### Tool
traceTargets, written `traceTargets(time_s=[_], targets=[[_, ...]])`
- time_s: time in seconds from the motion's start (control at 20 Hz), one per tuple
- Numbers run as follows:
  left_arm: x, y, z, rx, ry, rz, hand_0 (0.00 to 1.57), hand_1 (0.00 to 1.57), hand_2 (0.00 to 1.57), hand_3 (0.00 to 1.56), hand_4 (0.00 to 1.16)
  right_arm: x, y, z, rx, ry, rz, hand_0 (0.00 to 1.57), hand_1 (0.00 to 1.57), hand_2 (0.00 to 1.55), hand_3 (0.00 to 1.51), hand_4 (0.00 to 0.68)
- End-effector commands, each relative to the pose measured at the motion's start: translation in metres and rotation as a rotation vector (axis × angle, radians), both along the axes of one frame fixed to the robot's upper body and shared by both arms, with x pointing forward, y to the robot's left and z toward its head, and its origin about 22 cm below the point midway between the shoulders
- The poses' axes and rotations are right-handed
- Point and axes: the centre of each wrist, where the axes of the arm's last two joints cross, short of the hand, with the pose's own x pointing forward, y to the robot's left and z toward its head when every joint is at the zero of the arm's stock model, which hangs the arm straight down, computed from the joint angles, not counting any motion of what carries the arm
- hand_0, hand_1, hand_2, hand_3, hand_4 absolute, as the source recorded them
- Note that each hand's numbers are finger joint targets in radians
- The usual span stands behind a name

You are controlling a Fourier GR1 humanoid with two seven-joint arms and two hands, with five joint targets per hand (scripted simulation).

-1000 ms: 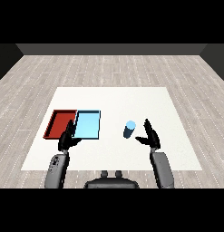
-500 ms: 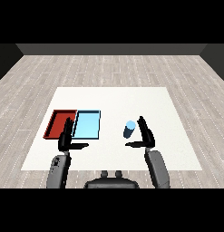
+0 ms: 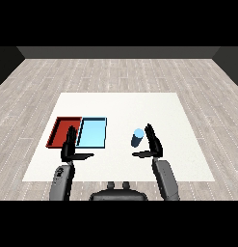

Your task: Pick the blue can and put it in the blue box

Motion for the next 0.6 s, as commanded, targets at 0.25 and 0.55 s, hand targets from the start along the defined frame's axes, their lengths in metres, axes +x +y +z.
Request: traceTargets(time_s=[0.25,0.55], targets=[[-0.001,0.008,-0.003,-0.002,-0.003,-0.003,0.0,0.0,0.0,0.0,0.0,0.001,-0.013,-0.026,-0.009,0.014,-0.004,0.0,0.0,0.0,0.0,0.0],[-0.003,0.011,0.003,0.018,-0.022,0.0,0.0,0.0,0.0,0.0,0.0,0.025,0.0,-0.018,0.027,0.053,-0.022,0.0,0.0,0.0,0.0,0.0]])
